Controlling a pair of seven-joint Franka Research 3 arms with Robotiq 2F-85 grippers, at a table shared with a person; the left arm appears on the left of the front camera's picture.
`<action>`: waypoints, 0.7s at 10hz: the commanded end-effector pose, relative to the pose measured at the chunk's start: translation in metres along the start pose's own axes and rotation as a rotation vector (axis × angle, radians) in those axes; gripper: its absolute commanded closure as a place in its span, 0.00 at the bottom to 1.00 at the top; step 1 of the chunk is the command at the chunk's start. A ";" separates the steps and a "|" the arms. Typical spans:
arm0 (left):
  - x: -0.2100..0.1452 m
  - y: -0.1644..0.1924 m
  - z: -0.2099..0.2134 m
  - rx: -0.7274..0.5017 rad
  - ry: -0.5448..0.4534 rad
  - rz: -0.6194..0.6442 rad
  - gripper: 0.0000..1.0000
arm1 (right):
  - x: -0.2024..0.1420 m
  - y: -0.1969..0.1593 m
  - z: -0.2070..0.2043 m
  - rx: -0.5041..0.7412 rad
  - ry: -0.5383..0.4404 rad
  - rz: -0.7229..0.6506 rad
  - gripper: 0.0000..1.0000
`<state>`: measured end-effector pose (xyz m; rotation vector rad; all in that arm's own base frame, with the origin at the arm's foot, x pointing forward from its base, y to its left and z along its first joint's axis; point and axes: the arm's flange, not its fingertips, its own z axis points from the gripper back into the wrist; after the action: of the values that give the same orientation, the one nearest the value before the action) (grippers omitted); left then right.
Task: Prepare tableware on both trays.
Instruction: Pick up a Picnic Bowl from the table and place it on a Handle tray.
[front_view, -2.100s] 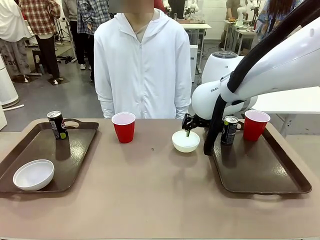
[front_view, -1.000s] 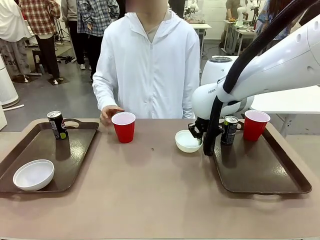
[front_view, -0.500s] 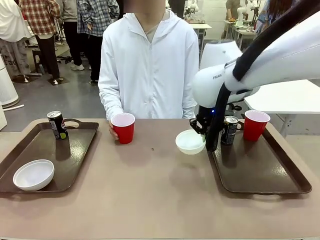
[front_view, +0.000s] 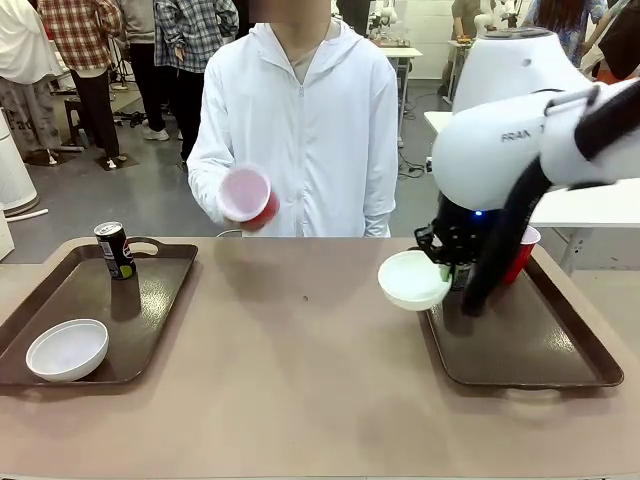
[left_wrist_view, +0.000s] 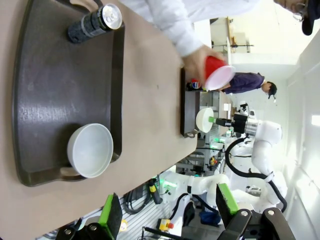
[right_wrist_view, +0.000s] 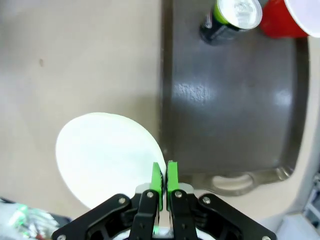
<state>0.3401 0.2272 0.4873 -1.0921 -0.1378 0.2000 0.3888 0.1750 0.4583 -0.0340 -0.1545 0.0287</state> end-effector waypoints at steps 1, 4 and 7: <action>0.000 -0.002 0.002 -0.021 -0.006 -0.015 0.00 | -0.008 -0.031 -0.014 -0.105 -0.002 0.113 0.94; 0.000 -0.002 0.002 -0.021 -0.006 -0.015 0.00 | -0.007 -0.089 -0.021 -0.233 0.042 0.257 0.94; 0.000 -0.002 0.002 -0.021 -0.006 -0.015 0.00 | 0.023 -0.129 -0.034 -0.147 0.076 0.176 0.94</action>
<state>0.3400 0.2273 0.4874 -1.0918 -0.1380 0.2004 0.4053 0.0438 0.4362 -0.2540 -0.0809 0.2062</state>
